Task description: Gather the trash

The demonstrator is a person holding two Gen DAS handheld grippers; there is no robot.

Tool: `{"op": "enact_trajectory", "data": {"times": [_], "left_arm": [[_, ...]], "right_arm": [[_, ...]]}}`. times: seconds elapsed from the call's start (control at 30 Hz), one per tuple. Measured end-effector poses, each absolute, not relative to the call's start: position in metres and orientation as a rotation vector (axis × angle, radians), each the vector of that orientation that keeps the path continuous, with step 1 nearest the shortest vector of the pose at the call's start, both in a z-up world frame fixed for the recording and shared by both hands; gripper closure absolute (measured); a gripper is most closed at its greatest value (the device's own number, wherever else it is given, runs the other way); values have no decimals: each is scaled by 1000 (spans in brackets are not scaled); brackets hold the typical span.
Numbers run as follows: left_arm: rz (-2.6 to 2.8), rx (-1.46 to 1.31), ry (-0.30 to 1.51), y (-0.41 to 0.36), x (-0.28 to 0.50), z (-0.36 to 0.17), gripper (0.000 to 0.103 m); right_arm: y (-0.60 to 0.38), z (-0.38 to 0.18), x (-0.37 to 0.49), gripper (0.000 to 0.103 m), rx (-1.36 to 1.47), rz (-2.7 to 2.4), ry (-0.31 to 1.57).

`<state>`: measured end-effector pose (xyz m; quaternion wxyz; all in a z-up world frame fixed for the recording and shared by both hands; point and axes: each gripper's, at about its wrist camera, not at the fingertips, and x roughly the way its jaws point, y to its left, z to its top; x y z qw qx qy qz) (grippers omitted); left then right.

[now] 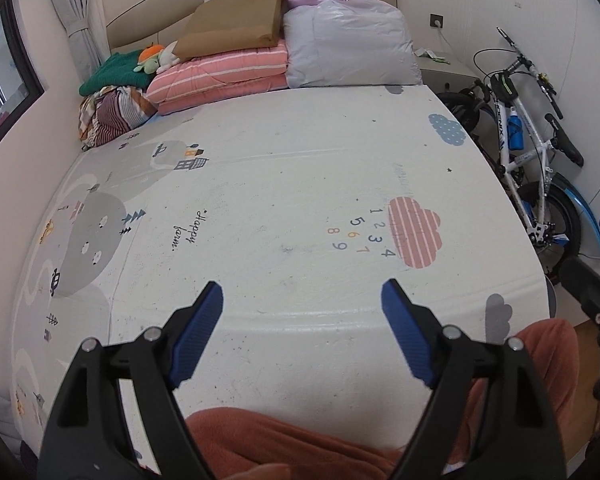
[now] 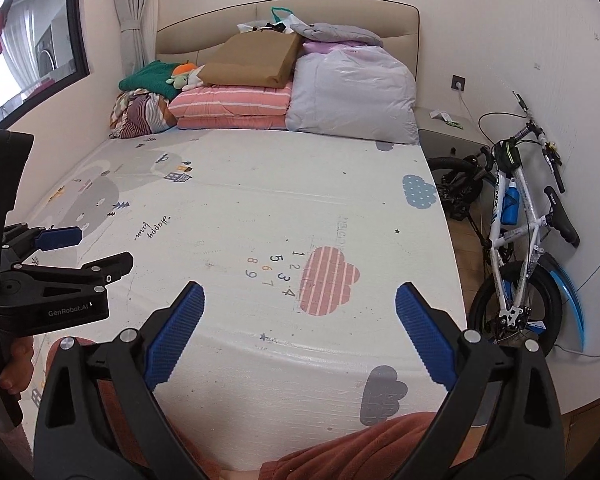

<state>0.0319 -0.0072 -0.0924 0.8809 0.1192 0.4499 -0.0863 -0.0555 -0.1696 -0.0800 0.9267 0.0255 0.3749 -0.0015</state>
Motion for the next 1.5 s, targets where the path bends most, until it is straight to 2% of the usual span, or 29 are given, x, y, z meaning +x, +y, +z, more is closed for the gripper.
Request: {"op": "enact_trajectory", "data": {"times": [0.57,1.5], "left_arm": [[-175,219,909,6,30,-61,18],[-181,234,902,6,32,-53,17]], "right_arm": [[-155,-51,-41,10,22,35,767],[-150,-43,-36,10,16,45,764]]}}
